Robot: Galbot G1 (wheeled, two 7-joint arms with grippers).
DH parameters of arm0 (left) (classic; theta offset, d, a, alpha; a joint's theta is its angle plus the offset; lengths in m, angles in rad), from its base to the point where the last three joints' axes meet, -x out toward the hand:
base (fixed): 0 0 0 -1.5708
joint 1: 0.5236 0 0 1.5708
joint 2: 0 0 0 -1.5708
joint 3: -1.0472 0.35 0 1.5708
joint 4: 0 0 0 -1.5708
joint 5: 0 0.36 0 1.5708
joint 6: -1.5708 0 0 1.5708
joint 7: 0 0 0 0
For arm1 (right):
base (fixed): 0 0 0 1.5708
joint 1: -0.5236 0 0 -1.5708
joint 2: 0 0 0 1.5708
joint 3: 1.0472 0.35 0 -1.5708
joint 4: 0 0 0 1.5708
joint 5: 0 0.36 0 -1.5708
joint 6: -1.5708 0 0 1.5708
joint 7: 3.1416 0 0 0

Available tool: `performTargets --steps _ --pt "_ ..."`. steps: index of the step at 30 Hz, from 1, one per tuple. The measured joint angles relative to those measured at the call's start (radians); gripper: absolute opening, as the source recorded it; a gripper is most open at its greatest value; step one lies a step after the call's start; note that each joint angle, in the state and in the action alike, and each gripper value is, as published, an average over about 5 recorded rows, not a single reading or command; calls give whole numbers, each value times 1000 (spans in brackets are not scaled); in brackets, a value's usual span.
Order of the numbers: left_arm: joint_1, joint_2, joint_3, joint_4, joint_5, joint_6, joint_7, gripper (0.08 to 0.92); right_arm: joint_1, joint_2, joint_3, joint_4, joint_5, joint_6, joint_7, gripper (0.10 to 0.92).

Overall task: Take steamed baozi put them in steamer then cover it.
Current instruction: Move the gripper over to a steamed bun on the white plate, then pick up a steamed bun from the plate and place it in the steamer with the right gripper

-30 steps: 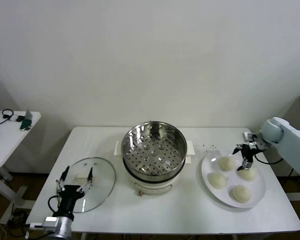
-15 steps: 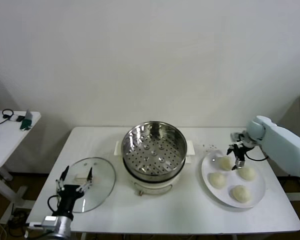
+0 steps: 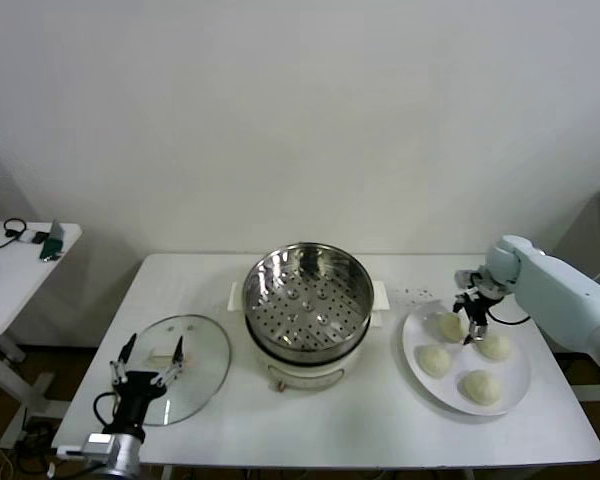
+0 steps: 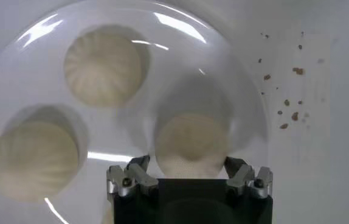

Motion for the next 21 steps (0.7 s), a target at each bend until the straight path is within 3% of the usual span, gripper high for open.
performTargets --steps 21 --pt "12 -6 -1 -1 -2 -8 0 823 43 -5 -6 3 1 53 -20 709"
